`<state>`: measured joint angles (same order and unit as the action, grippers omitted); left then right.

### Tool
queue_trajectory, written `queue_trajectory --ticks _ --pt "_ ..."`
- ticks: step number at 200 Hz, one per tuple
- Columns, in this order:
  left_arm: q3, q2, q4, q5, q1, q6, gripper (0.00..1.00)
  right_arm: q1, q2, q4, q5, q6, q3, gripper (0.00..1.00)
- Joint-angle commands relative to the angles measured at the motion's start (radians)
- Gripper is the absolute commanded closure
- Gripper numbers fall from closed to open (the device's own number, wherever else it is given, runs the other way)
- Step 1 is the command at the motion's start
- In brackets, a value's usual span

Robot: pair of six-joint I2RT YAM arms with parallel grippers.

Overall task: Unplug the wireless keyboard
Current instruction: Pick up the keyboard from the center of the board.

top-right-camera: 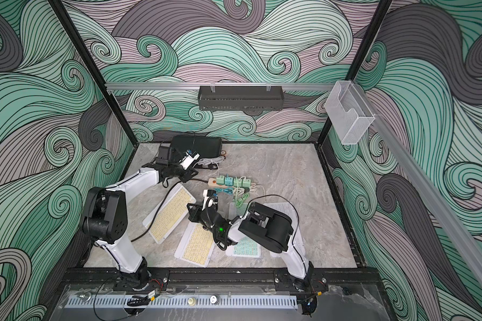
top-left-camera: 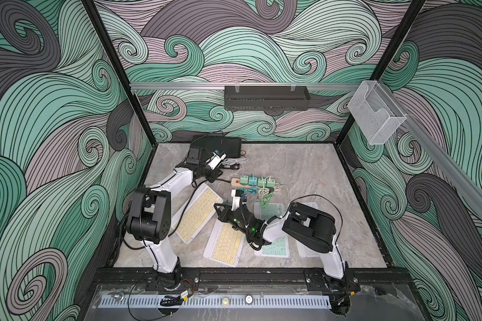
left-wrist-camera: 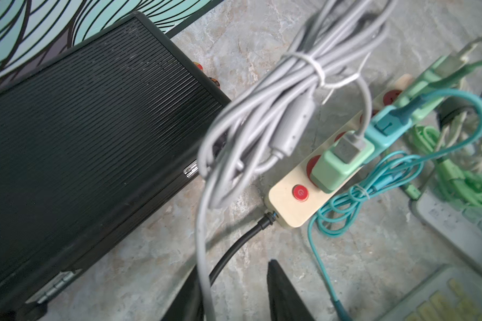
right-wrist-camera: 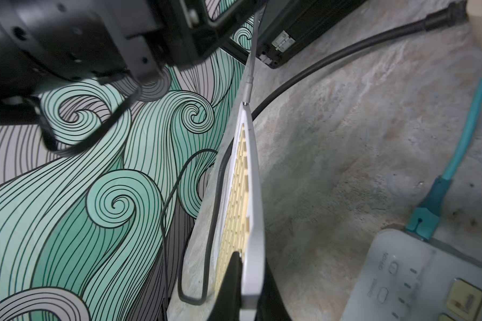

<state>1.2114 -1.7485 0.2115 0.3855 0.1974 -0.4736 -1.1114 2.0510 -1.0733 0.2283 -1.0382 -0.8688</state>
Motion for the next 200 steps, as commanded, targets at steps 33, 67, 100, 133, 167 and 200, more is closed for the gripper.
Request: queue_trajectory --ticks 33,67,100,133,167,200 --pt "-0.112 0.174 -0.085 -0.067 -0.003 0.114 0.57 0.003 -0.102 0.035 0.023 0.124 0.092 1.00" --pt "-0.245 0.421 -0.041 -0.184 -0.003 0.233 0.55 0.003 -0.194 0.255 0.067 0.151 0.066 1.00" --pt "-0.441 0.664 -0.054 -0.269 -0.003 0.473 0.54 0.005 -0.269 0.267 0.100 0.173 0.120 1.00" --pt "-0.590 0.833 -0.068 -0.287 -0.003 0.846 0.01 0.008 -0.291 0.257 0.086 0.179 0.149 1.00" --pt "-0.666 0.916 0.016 -0.319 -0.005 1.101 0.01 0.007 -0.315 0.219 0.075 0.186 0.195 1.00" --pt "-0.698 0.876 0.100 -0.447 -0.003 1.428 0.01 0.008 -0.389 0.247 0.134 0.211 0.242 1.00"
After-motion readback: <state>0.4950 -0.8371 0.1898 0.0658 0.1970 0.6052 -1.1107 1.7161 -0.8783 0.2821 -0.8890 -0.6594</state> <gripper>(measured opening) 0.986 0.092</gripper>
